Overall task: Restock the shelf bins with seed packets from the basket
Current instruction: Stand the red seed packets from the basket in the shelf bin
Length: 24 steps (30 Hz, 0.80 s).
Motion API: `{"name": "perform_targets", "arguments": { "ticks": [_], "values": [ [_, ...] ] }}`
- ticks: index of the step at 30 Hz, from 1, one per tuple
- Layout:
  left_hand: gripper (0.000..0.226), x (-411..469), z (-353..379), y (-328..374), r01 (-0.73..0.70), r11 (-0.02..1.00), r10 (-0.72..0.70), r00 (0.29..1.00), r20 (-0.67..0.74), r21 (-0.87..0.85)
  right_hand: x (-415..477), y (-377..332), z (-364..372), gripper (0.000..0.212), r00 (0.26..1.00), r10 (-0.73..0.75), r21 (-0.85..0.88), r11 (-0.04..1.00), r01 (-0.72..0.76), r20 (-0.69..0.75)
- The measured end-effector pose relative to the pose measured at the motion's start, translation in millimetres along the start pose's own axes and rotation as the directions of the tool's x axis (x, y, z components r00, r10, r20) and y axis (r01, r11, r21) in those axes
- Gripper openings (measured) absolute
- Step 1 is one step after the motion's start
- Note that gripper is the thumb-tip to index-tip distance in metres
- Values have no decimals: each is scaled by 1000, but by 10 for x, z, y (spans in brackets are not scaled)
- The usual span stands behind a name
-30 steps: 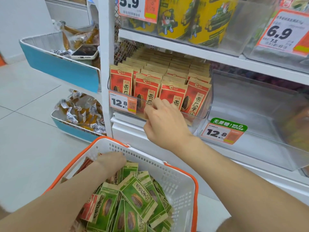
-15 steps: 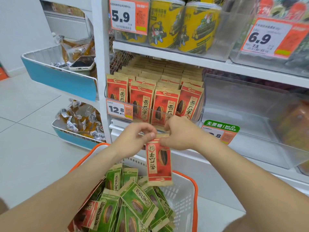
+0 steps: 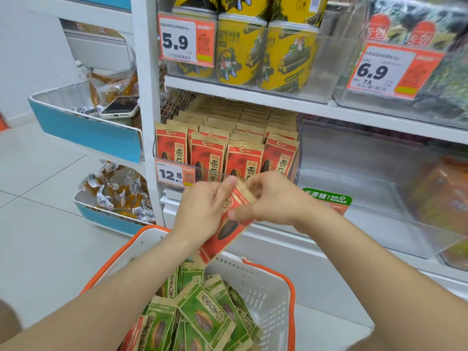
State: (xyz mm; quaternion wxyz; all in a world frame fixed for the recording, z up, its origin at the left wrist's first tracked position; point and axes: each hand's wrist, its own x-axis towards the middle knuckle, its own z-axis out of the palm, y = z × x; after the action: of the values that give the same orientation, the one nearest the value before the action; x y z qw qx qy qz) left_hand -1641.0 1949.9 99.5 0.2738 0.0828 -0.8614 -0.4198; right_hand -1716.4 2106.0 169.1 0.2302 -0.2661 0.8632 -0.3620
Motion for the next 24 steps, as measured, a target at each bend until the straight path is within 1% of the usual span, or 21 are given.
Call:
{"name": "perform_targets", "arguments": {
  "ticks": [2,4,6,7,9,10,11,12,13,15,17,20,22,24],
  "values": [
    [67,-6,-9,36,-118,984,108,991,82,133,-7,-17,6,68,994,-108,-169,980,109,17],
    [56,-8,-1,74,-178,971,159,979,126,160,-8,-37,-23,61,982,-183,-283,940,190,53],
    [45,-6,9,130,-180,973,168,981,95,141,-34,-46,-100,58,980,-194,-355,914,197,45],
    [42,-7,15,146,-176,972,166,983,76,154,-55,-56,-148,56,981,-190,-361,913,189,32],
    [52,-2,21,136,-159,949,161,987,14,271,-98,-72,-231,44,983,-185,-336,926,169,-15],
    [56,2,23,114,-130,935,149,988,-34,331,-95,-50,-269,36,981,-181,-309,939,151,-71],
    [55,3,28,90,-96,934,137,986,-97,344,-83,-23,-305,29,976,-171,-257,958,131,-137],
    [50,-3,39,80,-60,950,115,979,-166,305,-76,-3,-334,24,968,-152,-183,976,116,-198],
    [44,-7,57,73,-32,973,88,967,-240,230,-58,26,-353,23,961,-128,-102,989,105,-247],
    [42,-10,94,93,16,1000,-13,938,-345,5,-53,56,-353,26,949,-76,62,993,99,-305],
    [47,4,136,112,71,984,-127,925,-359,-164,-78,42,-305,29,949,-37,206,973,106,-312],
    [56,43,194,111,141,943,-244,907,-342,-301,-78,33,-188,30,965,-18,374,920,118,-262],
    [53,80,215,132,174,902,-320,883,-343,-395,-72,21,-96,31,969,-22,472,871,139,-246],
    [49,124,206,185,206,869,-384,855,-349,-450,-72,5,-17,36,969,-48,560,808,180,-242]
  ]
}}
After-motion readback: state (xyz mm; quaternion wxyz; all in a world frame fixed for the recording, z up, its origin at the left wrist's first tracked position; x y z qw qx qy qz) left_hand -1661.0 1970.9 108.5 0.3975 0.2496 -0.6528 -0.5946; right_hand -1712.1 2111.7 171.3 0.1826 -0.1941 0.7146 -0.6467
